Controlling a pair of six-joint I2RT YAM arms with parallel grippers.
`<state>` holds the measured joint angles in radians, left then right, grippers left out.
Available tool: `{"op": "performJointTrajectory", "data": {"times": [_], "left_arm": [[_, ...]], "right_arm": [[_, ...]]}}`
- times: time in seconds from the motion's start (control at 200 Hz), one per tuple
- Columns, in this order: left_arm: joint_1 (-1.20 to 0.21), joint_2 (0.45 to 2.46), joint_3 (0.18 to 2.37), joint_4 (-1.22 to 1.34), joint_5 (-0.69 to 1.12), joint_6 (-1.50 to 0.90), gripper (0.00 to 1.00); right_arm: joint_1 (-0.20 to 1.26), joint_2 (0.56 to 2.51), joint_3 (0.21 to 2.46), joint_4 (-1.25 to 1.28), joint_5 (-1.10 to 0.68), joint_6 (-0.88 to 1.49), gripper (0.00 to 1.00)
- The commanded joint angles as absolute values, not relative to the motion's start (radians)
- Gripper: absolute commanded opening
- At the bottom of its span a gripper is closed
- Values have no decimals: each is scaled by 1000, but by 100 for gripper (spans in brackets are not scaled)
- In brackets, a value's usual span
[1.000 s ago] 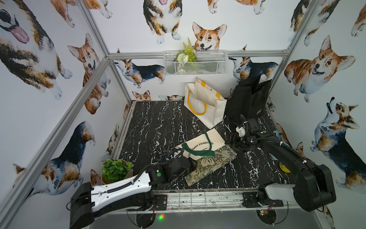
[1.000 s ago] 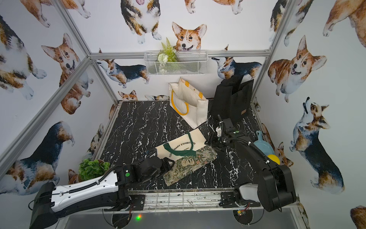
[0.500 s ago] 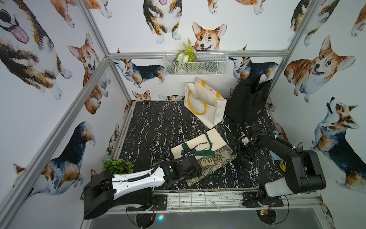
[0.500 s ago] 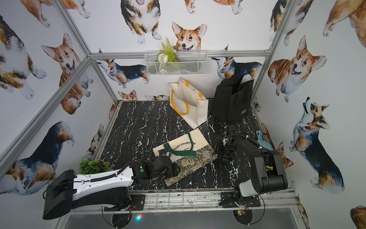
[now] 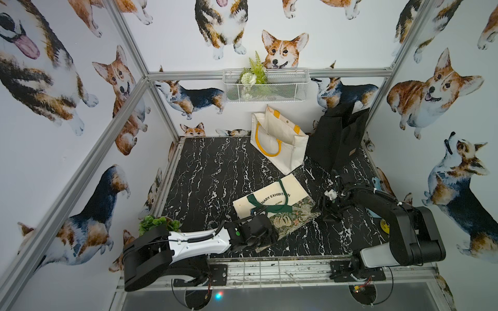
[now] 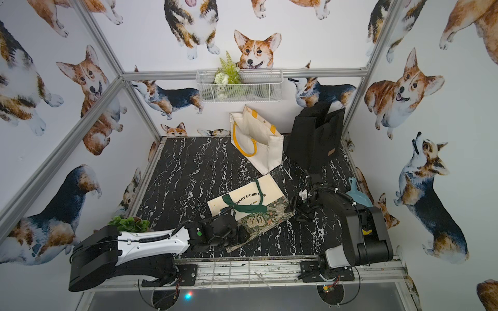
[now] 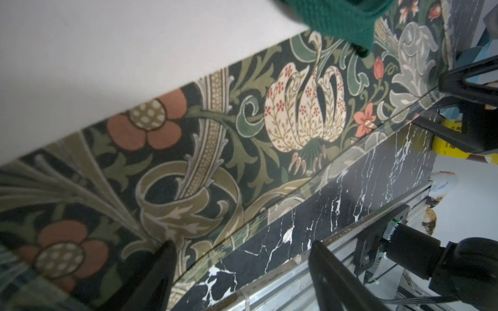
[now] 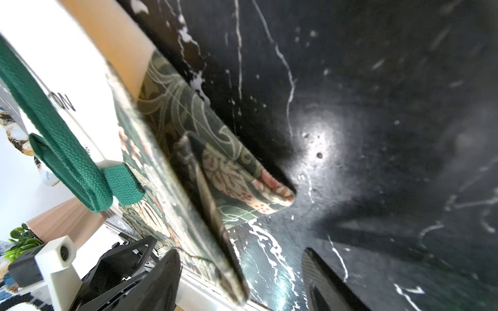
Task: Put away the canvas bag
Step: Pick up the canvas bag from the center of the board.
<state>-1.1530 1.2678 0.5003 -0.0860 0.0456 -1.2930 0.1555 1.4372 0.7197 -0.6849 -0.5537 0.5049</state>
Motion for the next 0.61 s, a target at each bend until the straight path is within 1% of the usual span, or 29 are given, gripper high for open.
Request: {"op": "performJointTrajectory", "data": {"times": [0.0, 0.11, 0.251, 0.461, 0.601], "left_arm": [[-1148, 1281, 479, -34, 87, -1318, 80], [-1142, 1281, 483, -49, 112, -1297, 80], [-1137, 1274, 484, -81, 126, -1285, 80], [-1134, 1289, 486, -64, 141, -1290, 80], [-1133, 1312, 495, -47, 154, -1286, 80]], "right_arm": [[155, 1438, 719, -682, -499, 491, 73], [155, 1430, 735, -671, -396, 541, 73], [156, 1405, 737, -546, -365, 590, 73], [155, 1513, 822, -478, -429, 564, 72], [155, 1547, 845, -443, -467, 541, 72]]}}
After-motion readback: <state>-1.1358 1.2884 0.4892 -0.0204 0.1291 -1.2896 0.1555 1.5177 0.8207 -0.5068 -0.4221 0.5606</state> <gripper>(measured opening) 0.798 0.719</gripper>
